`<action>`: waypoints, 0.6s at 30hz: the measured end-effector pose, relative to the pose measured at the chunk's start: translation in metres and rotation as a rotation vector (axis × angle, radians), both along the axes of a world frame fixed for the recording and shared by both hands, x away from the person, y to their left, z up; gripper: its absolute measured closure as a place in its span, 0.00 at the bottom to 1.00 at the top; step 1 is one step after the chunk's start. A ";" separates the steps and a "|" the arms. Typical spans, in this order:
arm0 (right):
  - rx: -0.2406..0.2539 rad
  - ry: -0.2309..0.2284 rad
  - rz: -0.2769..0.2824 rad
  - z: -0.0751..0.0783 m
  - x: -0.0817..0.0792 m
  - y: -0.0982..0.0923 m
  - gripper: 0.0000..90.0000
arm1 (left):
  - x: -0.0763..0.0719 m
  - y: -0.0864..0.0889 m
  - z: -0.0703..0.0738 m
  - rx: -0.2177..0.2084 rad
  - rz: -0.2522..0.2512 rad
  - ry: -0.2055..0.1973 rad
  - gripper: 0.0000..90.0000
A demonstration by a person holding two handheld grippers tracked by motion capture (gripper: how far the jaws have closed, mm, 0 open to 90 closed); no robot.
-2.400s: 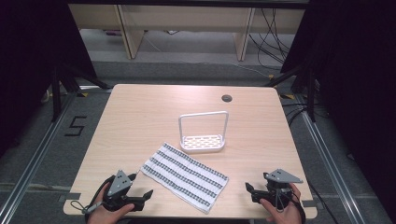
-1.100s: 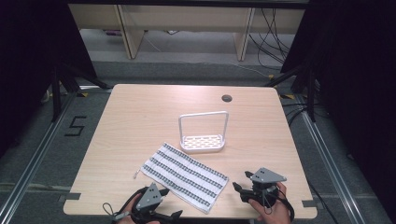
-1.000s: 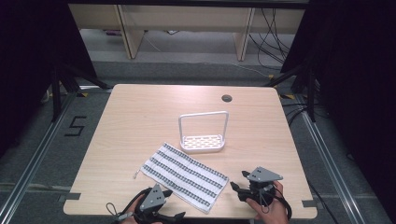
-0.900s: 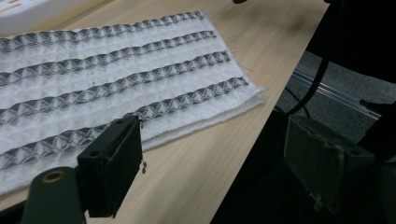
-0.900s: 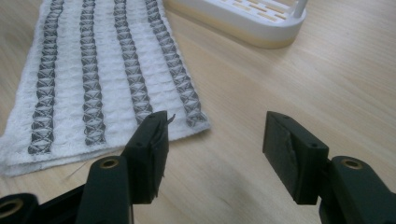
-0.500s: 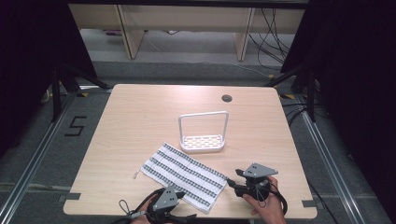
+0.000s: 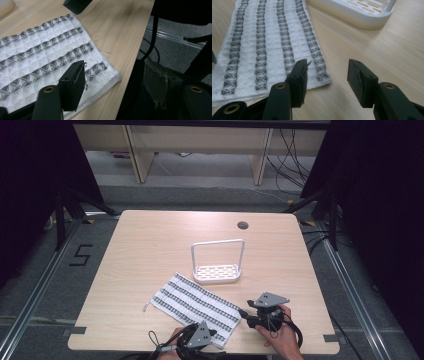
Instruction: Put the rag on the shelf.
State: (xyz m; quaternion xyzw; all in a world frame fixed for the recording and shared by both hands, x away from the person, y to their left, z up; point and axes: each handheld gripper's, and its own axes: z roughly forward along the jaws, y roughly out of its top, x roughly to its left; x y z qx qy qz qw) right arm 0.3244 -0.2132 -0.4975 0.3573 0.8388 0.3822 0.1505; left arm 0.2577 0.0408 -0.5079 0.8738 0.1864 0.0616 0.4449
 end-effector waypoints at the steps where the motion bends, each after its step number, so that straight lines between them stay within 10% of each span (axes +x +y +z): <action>1: 0.000 0.000 0.000 0.000 0.000 0.000 0.57 | 0.000 -0.002 -0.002 -0.007 0.003 -0.012 0.38; 18: -0.033 0.009 0.033 -0.004 0.006 0.010 0.61 | 0.011 -0.011 -0.008 0.107 -0.048 -0.038 0.61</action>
